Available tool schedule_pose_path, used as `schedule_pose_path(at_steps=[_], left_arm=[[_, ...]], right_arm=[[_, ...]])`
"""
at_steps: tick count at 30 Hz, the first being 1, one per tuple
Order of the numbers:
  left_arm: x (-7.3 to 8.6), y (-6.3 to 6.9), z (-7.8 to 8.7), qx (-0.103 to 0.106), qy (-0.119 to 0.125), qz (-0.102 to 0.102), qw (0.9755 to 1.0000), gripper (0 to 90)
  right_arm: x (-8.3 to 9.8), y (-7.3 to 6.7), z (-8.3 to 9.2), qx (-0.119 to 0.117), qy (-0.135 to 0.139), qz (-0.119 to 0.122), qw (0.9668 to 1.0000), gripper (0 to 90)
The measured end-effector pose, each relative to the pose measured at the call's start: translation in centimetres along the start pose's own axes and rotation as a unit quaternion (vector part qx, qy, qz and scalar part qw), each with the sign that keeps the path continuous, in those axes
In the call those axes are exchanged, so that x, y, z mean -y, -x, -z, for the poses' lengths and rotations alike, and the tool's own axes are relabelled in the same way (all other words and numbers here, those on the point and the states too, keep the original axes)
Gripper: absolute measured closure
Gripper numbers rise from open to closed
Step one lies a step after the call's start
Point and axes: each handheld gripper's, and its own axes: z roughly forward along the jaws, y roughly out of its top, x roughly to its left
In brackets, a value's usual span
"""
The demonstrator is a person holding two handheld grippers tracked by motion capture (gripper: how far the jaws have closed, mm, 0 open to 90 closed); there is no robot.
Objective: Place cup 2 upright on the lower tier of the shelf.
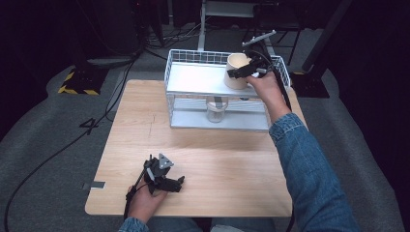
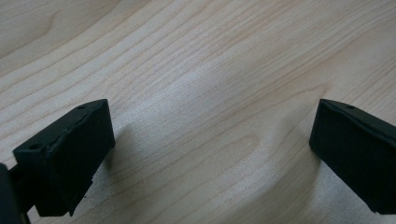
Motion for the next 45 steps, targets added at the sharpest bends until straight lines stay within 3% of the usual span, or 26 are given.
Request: schedule_pose_path(at_steps=[2, 10, 23, 29, 38, 45], left_arm=[[0.0, 0.0, 0.0, 0.000, 0.000, 0.000, 1.0000, 0.5], [0.0, 0.0, 0.0, 0.000, 0.001, 0.000, 1.0000, 0.5], [0.0, 0.0, 0.0, -0.001, 0.001, -0.001, 1.0000, 0.5], [0.0, 0.0, 0.0, -0.001, 0.000, -0.002, 1.0000, 0.5], [0.1, 0.0, 0.0, -0.004, 0.002, 0.000, 1.0000, 0.5], [0.1, 0.0, 0.1, -0.003, 0.001, 0.001, 1.0000, 0.5]], right_arm=[[0.0, -0.1, 0.0, 0.012, -0.001, 0.009, 0.9999, 0.8], [-0.1, 0.0, 0.8, 0.008, 0.011, 0.006, 0.9999, 0.2], [0.4, -0.9, 4.3, 0.010, 0.036, 0.012, 0.9992, 0.2], [1.6, -1.6, 7.2, -0.012, 0.062, 0.012, 0.9979, 0.2], [3.2, -2.5, 8.8, -0.025, 0.070, 0.019, 0.9971, 0.7], [5.8, -3.2, 10.7, -0.031, 0.077, 0.027, 0.9962, 1.0]])
